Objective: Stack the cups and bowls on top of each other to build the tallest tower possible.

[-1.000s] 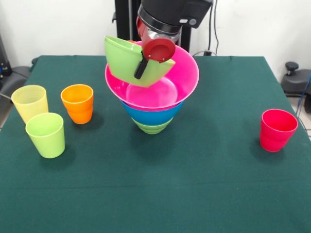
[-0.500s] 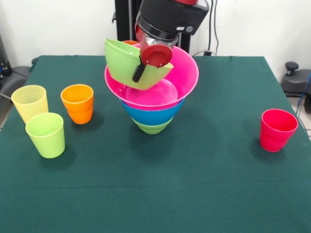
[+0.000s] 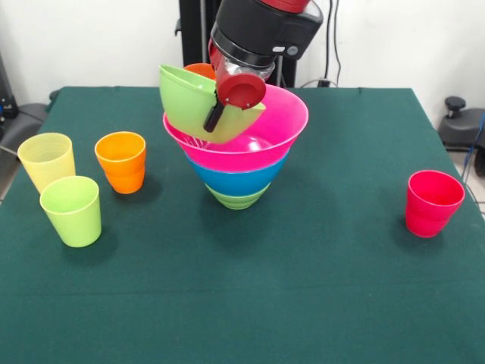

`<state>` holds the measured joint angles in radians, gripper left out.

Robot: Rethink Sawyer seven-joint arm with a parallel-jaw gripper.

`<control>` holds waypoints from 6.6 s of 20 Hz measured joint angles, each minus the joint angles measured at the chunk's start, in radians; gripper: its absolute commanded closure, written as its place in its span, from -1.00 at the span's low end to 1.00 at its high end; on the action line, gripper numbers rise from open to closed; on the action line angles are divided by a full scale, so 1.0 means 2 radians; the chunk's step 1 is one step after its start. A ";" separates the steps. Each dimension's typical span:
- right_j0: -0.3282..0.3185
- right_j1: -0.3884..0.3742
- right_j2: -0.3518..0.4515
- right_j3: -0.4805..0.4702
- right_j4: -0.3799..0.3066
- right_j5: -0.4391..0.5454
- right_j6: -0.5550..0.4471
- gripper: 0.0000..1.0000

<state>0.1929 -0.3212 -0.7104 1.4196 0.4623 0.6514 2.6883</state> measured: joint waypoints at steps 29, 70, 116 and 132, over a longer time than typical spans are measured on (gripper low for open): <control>0.005 0.005 0.000 0.001 0.018 -0.001 0.000 1.00; 0.006 0.002 0.000 0.001 0.018 -0.001 0.000 -1.00; -0.082 -0.069 -0.016 -0.009 0.007 0.035 0.000 -1.00; -0.122 -0.070 0.026 -0.007 -0.028 -0.019 0.000 -1.00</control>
<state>-0.0515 -0.4622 -0.6583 1.4053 0.4068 0.6137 2.6883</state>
